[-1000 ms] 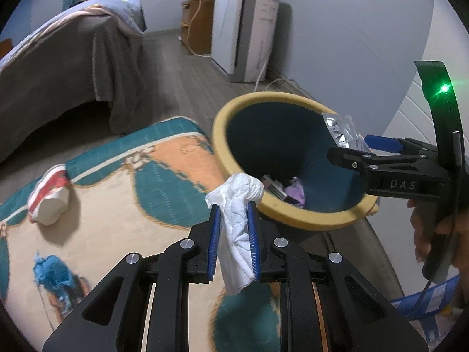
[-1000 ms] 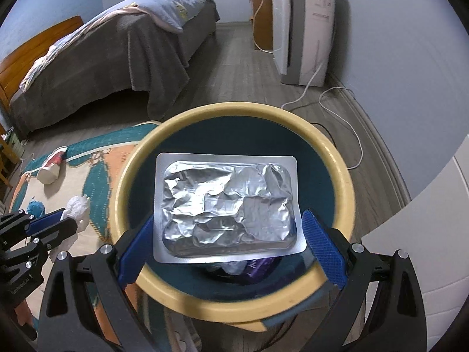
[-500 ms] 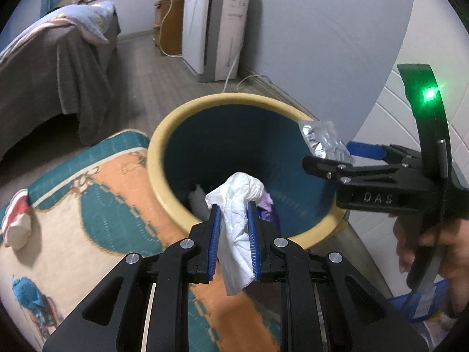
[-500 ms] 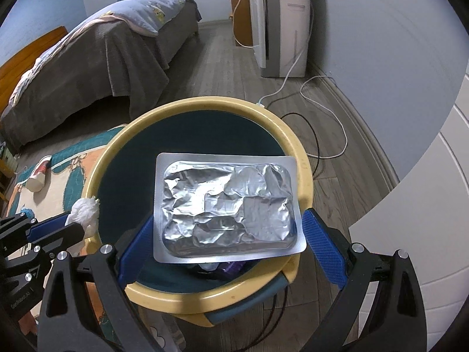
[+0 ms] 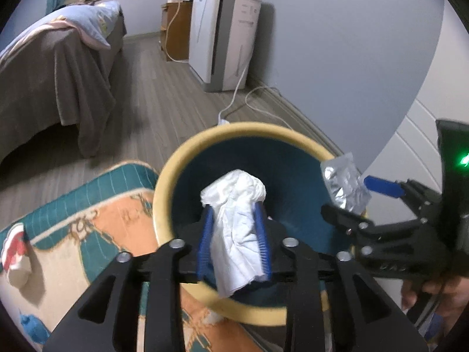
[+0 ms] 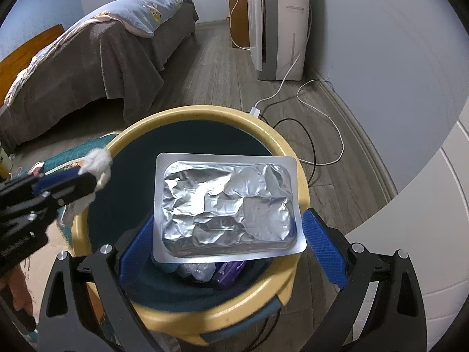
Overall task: Collect trash
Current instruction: 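Carry blister pack and tissue over the bin and open both tools, then withdraw both open tools from the bin back over the rug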
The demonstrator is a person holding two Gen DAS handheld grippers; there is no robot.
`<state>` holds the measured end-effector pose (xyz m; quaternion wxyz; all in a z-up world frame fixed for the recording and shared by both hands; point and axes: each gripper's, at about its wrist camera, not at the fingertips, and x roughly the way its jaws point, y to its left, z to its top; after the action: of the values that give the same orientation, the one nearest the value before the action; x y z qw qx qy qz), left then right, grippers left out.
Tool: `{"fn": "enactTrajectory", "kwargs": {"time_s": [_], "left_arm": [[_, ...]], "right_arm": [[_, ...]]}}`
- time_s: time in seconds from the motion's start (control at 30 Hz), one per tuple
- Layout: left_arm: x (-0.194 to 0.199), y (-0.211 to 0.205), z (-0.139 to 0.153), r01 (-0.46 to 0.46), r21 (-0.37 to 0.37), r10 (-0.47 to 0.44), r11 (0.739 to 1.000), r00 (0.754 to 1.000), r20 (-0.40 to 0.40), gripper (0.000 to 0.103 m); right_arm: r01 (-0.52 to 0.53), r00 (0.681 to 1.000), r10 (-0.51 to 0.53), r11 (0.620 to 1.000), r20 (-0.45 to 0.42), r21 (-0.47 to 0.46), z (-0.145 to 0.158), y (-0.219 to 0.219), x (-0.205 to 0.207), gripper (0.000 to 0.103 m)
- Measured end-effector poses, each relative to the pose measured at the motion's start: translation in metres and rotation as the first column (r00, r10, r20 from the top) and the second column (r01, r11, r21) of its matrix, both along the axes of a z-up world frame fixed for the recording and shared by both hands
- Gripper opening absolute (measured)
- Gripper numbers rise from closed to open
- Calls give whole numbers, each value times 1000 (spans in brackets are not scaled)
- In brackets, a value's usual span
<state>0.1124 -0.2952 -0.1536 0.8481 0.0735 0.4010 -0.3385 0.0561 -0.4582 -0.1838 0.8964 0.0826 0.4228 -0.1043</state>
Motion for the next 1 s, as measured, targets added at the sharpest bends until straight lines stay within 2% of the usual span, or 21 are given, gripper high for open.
{"fn": "enactTrajectory", "kwargs": {"time_s": [0.03, 0.23, 0.47, 0.7, 0.83, 1.0], "left_arm": [[1, 1, 2, -1, -3, 1, 1000, 1000, 7, 41], [2, 9, 9, 1, -1, -1, 1000, 999, 47, 60], [-1, 30, 13, -20, -2, 20, 1000, 998, 64, 72], [-3, 55, 21, -69, -20, 70, 997, 996, 61, 81], [-7, 67, 27, -105, -27, 107, 994, 992, 68, 93], [-15, 79, 31, -130, -48, 132, 990, 990, 38, 94]], "right_arm": [[-1, 1000, 1, 1000, 1, -5, 0, 0, 3, 94], [-25, 1000, 25, 999, -1, -22, -1, 6, 31, 94], [-52, 998, 50, 998, -46, -46, -9, 18, 51, 96], [-39, 998, 36, 997, -48, -64, -4, 20, 40, 97], [-22, 999, 19, 997, -38, -68, 3, 18, 26, 97], [16, 999, -19, 997, -47, -76, 6, 15, 5, 97]]}}
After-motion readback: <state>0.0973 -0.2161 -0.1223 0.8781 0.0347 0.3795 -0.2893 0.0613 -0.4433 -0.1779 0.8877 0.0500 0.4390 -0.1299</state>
